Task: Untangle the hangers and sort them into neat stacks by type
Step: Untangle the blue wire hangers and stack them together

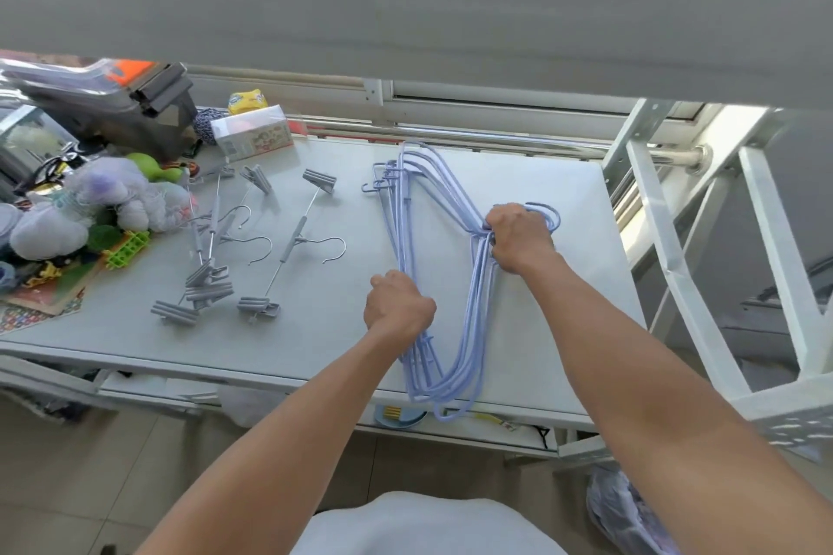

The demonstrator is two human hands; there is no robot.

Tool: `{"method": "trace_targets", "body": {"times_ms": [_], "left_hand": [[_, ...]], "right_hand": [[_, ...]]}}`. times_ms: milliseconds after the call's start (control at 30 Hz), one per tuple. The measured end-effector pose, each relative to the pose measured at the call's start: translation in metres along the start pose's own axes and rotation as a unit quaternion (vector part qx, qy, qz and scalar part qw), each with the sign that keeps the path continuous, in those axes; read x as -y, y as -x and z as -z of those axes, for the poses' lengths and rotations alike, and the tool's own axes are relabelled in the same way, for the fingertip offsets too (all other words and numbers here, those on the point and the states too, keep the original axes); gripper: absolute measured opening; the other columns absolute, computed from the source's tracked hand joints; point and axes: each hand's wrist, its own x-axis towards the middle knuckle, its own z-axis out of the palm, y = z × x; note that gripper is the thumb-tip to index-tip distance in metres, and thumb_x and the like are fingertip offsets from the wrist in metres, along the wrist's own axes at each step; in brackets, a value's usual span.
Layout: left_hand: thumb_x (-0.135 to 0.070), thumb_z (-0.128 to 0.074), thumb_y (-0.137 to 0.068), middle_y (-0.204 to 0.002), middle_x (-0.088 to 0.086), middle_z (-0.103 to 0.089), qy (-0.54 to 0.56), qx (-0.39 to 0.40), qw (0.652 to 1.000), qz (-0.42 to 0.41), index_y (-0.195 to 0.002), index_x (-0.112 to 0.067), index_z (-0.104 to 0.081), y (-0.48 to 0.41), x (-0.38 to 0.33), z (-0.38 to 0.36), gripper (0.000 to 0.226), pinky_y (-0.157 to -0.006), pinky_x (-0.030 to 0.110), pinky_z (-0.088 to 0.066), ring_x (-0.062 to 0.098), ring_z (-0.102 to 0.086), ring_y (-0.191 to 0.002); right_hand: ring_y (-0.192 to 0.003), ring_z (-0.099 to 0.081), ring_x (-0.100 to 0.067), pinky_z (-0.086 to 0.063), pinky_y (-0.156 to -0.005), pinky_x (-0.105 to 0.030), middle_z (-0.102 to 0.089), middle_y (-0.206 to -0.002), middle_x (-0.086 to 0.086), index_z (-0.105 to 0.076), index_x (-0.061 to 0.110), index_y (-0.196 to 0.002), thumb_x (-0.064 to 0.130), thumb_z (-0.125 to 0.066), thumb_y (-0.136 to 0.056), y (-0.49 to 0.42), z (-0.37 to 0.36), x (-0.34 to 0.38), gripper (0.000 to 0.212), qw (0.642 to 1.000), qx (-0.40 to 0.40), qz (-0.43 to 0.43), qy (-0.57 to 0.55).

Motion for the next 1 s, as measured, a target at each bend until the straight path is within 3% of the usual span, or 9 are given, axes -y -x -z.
{"method": "trace_targets", "body": {"times_ms": [67,167,300,400,567,667,767,900,1000], "left_hand": [[-0.011,-0.057,-0.076,-0.101,0.010,-0.060,0.008,0.002,1.000,0.003,-0.104,-0.003,-0.055,-0.002,0.002,-0.002,0.029,-0.068,0.033,-0.048,0.029,-0.061,-0.089],[-0.014,-0.059,-0.083,-0.092,0.007,-0.052,0.024,0.000,1.000,0.005,-0.104,-0.006,-0.048,-0.005,0.001,-0.002,0.025,-0.068,0.031,-0.042,0.028,-0.054,-0.089],[-0.004,-0.053,-0.076,-0.080,0.005,-0.052,0.038,0.009,0.999,0.014,-0.076,-0.012,-0.041,-0.008,0.002,0.002,0.014,-0.063,0.029,-0.042,0.029,-0.056,-0.085],[-0.006,-0.054,-0.075,-0.072,0.002,-0.045,0.032,-0.011,0.999,-0.003,-0.070,-0.014,-0.039,-0.008,0.003,0.003,0.018,-0.061,0.029,-0.039,0.026,-0.051,-0.078],[-0.010,-0.053,-0.074,-0.075,0.004,-0.050,0.001,-0.037,0.998,-0.056,-0.077,-0.012,-0.043,-0.005,-0.002,0.009,0.010,-0.062,0.030,-0.037,0.028,-0.051,-0.077],[-0.012,-0.056,-0.074,-0.080,0.006,-0.053,-0.029,-0.024,0.997,-0.068,-0.079,-0.012,-0.046,-0.004,-0.005,0.012,0.011,-0.065,0.029,-0.040,0.029,-0.052,-0.079],[-0.012,-0.057,-0.075,-0.091,0.007,-0.057,-0.060,0.009,0.997,-0.056,-0.087,-0.012,-0.049,-0.002,-0.005,0.007,0.014,-0.069,0.029,-0.044,0.028,-0.054,-0.083],[-0.011,-0.057,-0.078,-0.110,0.013,-0.058,-0.072,0.031,0.996,-0.046,-0.108,-0.007,-0.050,0.001,-0.004,-0.003,0.032,-0.075,0.036,-0.049,0.032,-0.060,-0.099],[-0.009,-0.056,-0.080,-0.114,0.014,-0.057,-0.073,0.032,0.996,-0.037,-0.116,-0.006,-0.044,0.000,-0.005,-0.006,0.038,-0.080,0.037,-0.049,0.033,-0.058,-0.107]], "right_hand": [[-0.114,-0.057,-0.032,-0.045,-0.086,-0.039,-0.062,-0.118,-0.012,-0.060,0.013,-0.108,0.011,-0.055,-0.086,0.000,-0.008,0.004,0.023,0.999,0.034,-0.010,0.003],[-0.112,-0.058,-0.033,-0.049,-0.085,-0.041,-0.062,-0.116,-0.013,-0.056,0.013,-0.108,0.008,-0.054,-0.085,-0.001,-0.015,0.006,0.024,0.999,0.020,-0.030,-0.005],[-0.113,-0.057,-0.033,-0.047,-0.086,-0.039,-0.064,-0.113,-0.014,-0.063,0.011,-0.105,0.012,-0.055,-0.087,-0.003,-0.012,0.002,0.020,1.000,0.002,-0.025,0.002],[-0.110,-0.059,-0.033,-0.047,-0.086,-0.037,-0.065,-0.111,-0.013,-0.066,0.010,-0.104,0.012,-0.056,-0.087,0.000,-0.007,-0.001,0.020,0.999,-0.020,-0.034,0.005],[-0.108,-0.060,-0.035,-0.048,-0.084,-0.037,-0.064,-0.112,-0.016,-0.064,0.007,-0.103,0.011,-0.056,-0.087,0.010,0.004,-0.014,0.018,0.995,-0.031,-0.074,-0.063],[-0.106,-0.061,-0.034,-0.046,-0.078,-0.035,-0.064,-0.113,-0.015,-0.062,0.008,-0.103,0.012,-0.056,-0.088,0.023,-0.001,-0.022,0.016,0.991,0.003,-0.095,-0.092],[-0.108,-0.061,-0.032,-0.050,-0.082,-0.037,-0.062,-0.118,-0.012,-0.063,0.011,-0.106,0.016,-0.055,-0.089,0.037,-0.012,-0.024,0.020,0.989,0.052,-0.096,-0.102],[-0.109,-0.060,-0.030,-0.048,-0.079,-0.034,-0.060,-0.116,-0.007,-0.061,0.015,-0.108,0.016,-0.058,-0.083,0.041,-0.010,-0.020,0.025,0.985,0.080,-0.092,-0.126],[-0.100,-0.063,-0.032,-0.048,-0.072,-0.033,-0.062,-0.109,-0.010,-0.058,0.017,-0.096,0.016,-0.060,-0.080,0.040,-0.005,-0.013,0.016,0.986,0.087,-0.095,-0.105]]}}
